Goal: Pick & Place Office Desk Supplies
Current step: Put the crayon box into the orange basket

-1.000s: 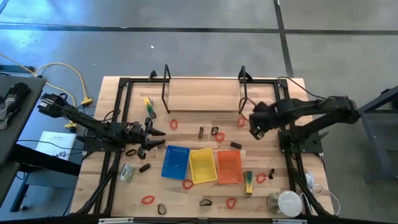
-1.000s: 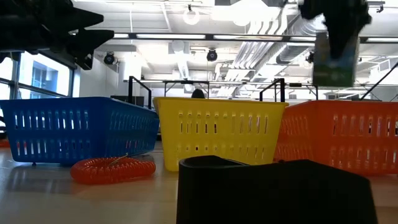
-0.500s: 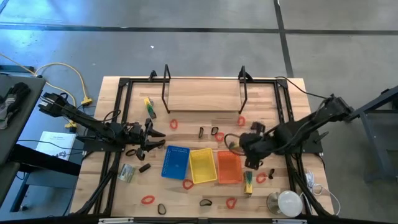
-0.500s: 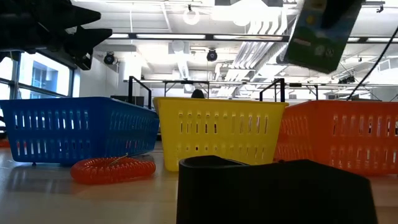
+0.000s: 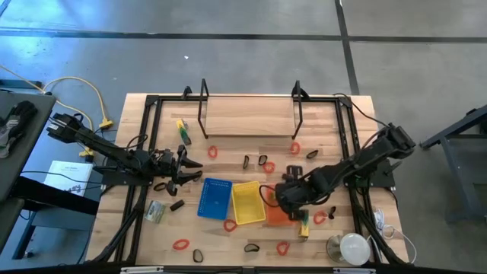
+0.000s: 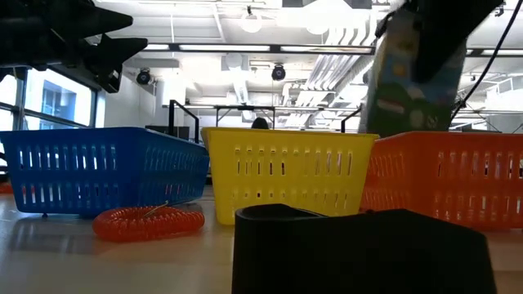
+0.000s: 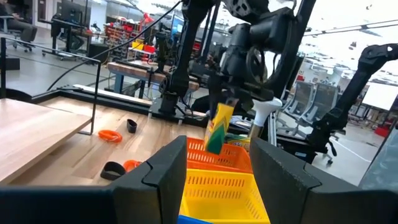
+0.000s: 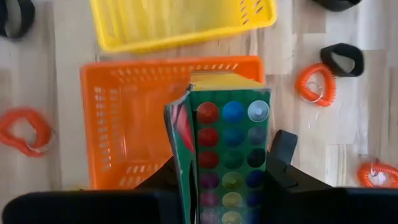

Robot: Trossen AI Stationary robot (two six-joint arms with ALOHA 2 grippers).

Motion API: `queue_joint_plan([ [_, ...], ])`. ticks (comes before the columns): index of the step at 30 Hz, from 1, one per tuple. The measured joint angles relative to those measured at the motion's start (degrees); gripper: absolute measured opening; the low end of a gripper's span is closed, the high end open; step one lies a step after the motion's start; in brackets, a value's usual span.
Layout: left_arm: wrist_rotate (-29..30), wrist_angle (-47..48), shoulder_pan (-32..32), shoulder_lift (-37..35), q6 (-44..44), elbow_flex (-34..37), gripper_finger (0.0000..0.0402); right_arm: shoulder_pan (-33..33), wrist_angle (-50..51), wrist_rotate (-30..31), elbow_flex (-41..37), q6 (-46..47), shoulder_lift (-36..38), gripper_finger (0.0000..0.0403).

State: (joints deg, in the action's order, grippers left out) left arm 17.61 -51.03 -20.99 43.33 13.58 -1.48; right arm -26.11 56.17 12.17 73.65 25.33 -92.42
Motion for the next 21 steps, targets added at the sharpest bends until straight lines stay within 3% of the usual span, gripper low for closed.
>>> queue_joint_plan([
  [9, 0.2, 0.0, -1.8, 0.0, 0.2, 0.0, 0.0171, 0.7, -2.0, -0.2, 0.0, -8.5, -2.6, 0.0096],
  [21, 0.1, 0.0, -3.4, 0.0, 0.2, 0.0, 0.0171, 4.4, -1.1, -4.7, 0.0, -6.9, -4.5, 0.0097],
])
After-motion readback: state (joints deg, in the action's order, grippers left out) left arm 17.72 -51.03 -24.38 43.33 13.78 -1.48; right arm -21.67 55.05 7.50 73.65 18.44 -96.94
